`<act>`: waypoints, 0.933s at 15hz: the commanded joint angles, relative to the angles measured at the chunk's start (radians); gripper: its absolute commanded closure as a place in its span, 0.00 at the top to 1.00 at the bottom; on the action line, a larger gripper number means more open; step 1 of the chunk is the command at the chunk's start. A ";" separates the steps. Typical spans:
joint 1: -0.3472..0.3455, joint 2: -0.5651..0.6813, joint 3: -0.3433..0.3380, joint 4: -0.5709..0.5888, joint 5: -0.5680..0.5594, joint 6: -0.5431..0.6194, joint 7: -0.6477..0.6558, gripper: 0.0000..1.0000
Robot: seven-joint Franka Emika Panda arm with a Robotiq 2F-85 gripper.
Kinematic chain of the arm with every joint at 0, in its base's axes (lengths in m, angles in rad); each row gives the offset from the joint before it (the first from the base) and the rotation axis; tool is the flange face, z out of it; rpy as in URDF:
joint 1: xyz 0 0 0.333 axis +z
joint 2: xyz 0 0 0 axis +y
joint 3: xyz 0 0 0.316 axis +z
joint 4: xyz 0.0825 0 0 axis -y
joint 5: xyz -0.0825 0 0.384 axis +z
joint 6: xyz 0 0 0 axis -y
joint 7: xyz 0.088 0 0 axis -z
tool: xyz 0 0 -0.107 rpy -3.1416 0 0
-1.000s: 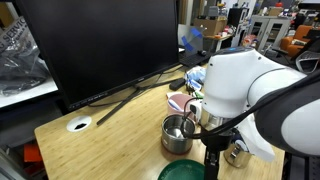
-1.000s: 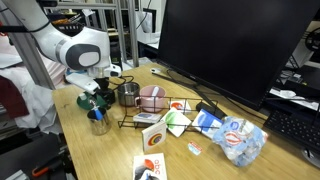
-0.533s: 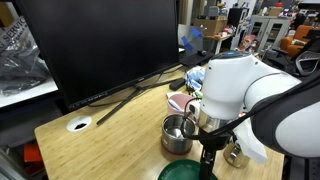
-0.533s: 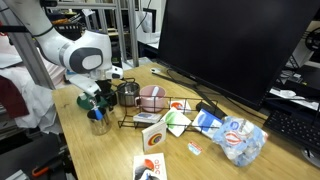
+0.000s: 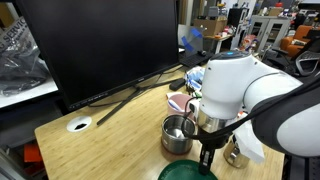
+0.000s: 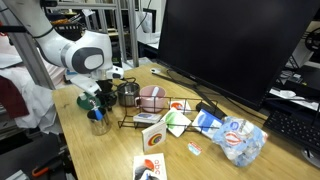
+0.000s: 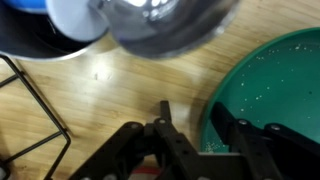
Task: Move the green plate to the right of the black book rack
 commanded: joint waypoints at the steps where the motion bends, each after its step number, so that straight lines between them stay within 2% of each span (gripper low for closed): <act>1: 0.005 0.016 -0.006 0.015 -0.014 0.013 0.019 0.33; 3: 0.002 0.015 -0.004 0.014 -0.010 0.015 0.017 0.27; 4: -0.001 0.015 0.000 0.016 -0.006 0.005 0.009 0.10; 5: -0.005 0.016 0.003 0.018 -0.002 -0.001 0.004 0.05; 6: -0.010 0.014 0.009 0.017 0.006 -0.004 -0.006 0.05; 7: -0.013 0.012 0.012 0.016 0.010 -0.007 -0.011 0.00; 14: -0.032 0.012 0.040 0.017 0.052 -0.010 -0.052 0.02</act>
